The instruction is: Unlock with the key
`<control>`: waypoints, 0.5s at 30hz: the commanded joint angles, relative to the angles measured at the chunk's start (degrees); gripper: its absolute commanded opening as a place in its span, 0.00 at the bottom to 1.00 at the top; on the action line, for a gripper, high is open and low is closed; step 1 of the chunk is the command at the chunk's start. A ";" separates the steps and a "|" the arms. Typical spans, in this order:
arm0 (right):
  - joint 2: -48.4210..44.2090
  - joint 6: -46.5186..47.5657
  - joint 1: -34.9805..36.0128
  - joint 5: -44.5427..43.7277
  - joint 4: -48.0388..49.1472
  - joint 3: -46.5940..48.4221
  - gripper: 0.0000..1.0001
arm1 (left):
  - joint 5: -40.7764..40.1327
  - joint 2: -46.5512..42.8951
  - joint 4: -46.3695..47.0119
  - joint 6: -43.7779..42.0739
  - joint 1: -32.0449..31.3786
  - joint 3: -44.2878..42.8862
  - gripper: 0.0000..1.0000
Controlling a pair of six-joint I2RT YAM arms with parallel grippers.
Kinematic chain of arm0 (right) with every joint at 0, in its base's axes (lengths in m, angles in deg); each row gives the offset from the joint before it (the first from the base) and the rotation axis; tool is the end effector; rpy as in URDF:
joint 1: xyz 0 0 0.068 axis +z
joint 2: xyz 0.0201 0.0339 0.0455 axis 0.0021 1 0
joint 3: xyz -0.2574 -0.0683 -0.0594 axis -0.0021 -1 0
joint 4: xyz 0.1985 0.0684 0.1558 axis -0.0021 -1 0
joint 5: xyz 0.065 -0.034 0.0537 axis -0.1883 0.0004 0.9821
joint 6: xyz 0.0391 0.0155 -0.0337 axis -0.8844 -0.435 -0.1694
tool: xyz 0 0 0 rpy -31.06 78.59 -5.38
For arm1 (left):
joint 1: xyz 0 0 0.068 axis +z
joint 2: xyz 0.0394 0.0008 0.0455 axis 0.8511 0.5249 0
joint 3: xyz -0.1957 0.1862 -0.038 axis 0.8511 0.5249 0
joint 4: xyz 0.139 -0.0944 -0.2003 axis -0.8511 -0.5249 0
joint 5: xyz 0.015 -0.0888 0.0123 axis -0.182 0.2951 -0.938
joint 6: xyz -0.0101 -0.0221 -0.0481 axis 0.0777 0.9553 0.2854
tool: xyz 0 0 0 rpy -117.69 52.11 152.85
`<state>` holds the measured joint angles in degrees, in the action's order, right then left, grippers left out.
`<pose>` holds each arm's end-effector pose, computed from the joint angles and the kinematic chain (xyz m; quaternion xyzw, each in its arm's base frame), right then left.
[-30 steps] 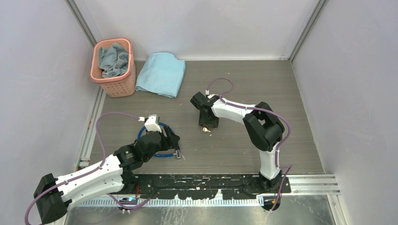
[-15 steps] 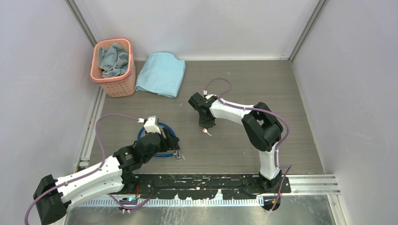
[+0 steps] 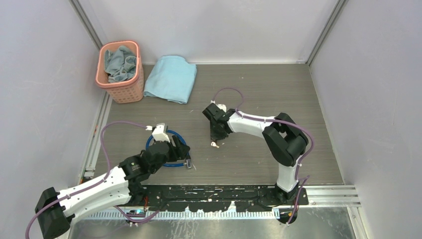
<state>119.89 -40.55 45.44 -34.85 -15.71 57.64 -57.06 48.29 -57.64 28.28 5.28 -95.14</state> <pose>0.2637 0.2589 0.1626 -0.0350 0.9766 0.0768 0.1978 0.1074 -0.1200 0.2029 -0.0805 0.8555 -0.2759 0.4306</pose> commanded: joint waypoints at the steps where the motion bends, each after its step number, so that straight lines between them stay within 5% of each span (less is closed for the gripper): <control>1: -4.56 3.99 0.90 5.54 4.96 -2.40 0.01 | 1.04 -0.98 1.21 0.34 0.32 -0.88 0.63; 15: -13.26 7.17 1.50 5.32 11.19 -7.99 0.01 | 1.96 0.16 0.46 -1.41 0.32 -3.61 0.64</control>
<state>111.43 -34.37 46.49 -28.82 -7.23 50.58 -55.36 47.89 -57.80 28.04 5.28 -95.25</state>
